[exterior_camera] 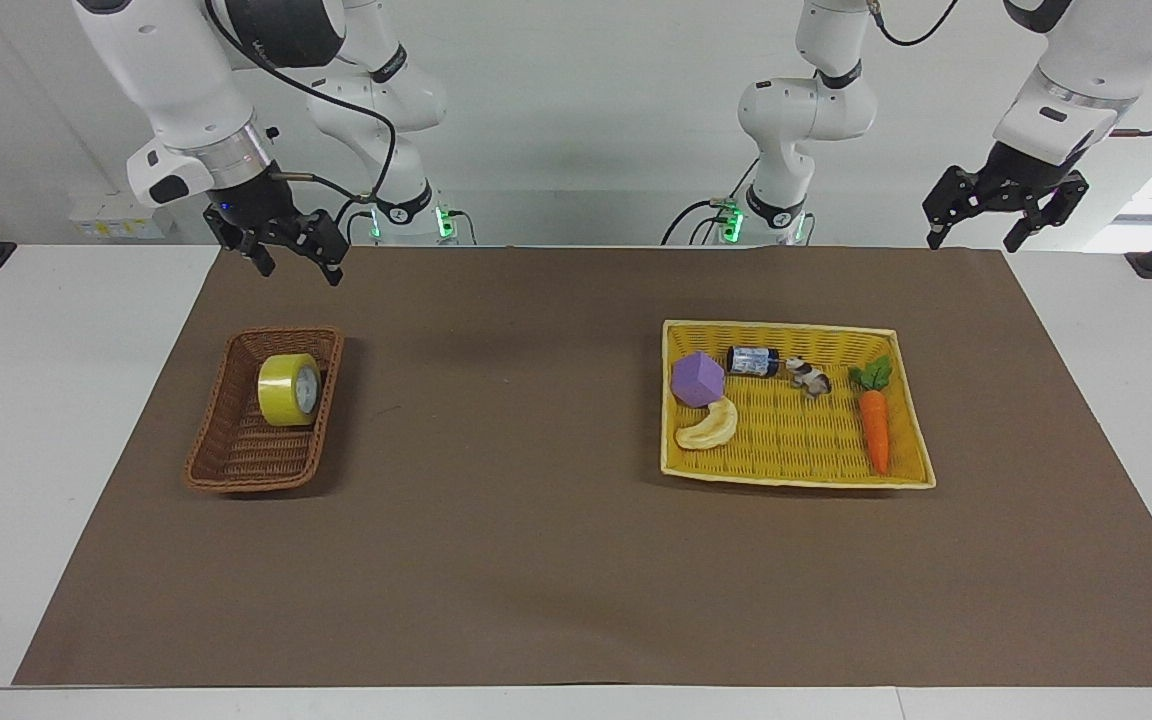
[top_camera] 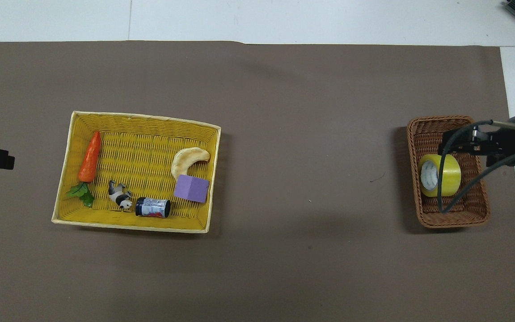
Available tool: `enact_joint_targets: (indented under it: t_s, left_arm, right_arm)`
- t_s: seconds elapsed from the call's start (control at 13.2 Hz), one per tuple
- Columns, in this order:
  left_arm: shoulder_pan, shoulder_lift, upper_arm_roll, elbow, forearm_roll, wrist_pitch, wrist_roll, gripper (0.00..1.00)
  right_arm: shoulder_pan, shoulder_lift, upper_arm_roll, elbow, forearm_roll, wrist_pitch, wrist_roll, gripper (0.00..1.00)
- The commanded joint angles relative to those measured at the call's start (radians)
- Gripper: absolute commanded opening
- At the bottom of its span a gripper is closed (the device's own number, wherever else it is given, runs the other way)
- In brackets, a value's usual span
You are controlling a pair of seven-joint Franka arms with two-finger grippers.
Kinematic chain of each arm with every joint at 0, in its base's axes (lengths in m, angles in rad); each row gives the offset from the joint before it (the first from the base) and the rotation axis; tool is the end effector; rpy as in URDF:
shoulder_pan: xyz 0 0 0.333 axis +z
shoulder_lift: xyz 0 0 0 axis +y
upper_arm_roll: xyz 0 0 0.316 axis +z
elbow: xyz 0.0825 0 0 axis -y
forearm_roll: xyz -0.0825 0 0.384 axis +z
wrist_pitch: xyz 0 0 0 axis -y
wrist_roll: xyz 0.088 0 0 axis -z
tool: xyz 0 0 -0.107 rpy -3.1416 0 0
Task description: Move tape to another basket
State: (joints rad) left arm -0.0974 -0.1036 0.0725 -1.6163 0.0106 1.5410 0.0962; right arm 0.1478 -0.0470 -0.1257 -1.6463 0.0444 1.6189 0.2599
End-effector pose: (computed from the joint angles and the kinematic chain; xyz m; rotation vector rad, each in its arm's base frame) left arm 0.5189 -0.0095 0.6559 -3.1315 0.1896 -0.0438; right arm 0.5437 0.0150 0.6187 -3.0670 0.3689 -0.0185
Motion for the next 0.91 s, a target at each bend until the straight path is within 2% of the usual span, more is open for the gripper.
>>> enact_joint_targets:
  t_s: [0.0, 0.23, 0.3, 0.38, 0.6, 0.83]
  left_arm:
    - [-0.008, -0.007, 0.004, 0.007, 0.019, -0.016, 0.000, 1.00]
    - [-0.008, -0.007, 0.006, 0.007, 0.019, -0.016, 0.000, 1.00]
    - [-0.008, -0.007, 0.004, 0.007, 0.019, -0.016, 0.000, 1.00]
    - [-0.008, -0.007, 0.006, 0.007, 0.019, -0.016, 0.000, 1.00]
    - [-0.008, -0.007, 0.006, 0.007, 0.019, -0.015, 0.000, 1.00]
    - [-0.008, -0.007, 0.006, 0.007, 0.019, -0.016, 0.000, 1.00]
  right_arm:
    - [-0.033, -0.007, -0.020, 0.103, -0.020, -0.051, -0.045, 1.00]
    - [-0.063, -0.013, -0.023, 0.183, -0.026, -0.181, -0.120, 1.00]
    - [-0.062, -0.022, -0.028, 0.168, -0.032, -0.168, -0.139, 1.00]
    - [-0.066, -0.039, -0.035, 0.149, -0.032, -0.204, -0.158, 1.00]
    - [-0.077, -0.050, -0.041, 0.128, -0.032, -0.188, -0.246, 1.00]
    - [-0.071, -0.085, -0.035, 0.071, -0.093, -0.150, -0.281, 1.00]
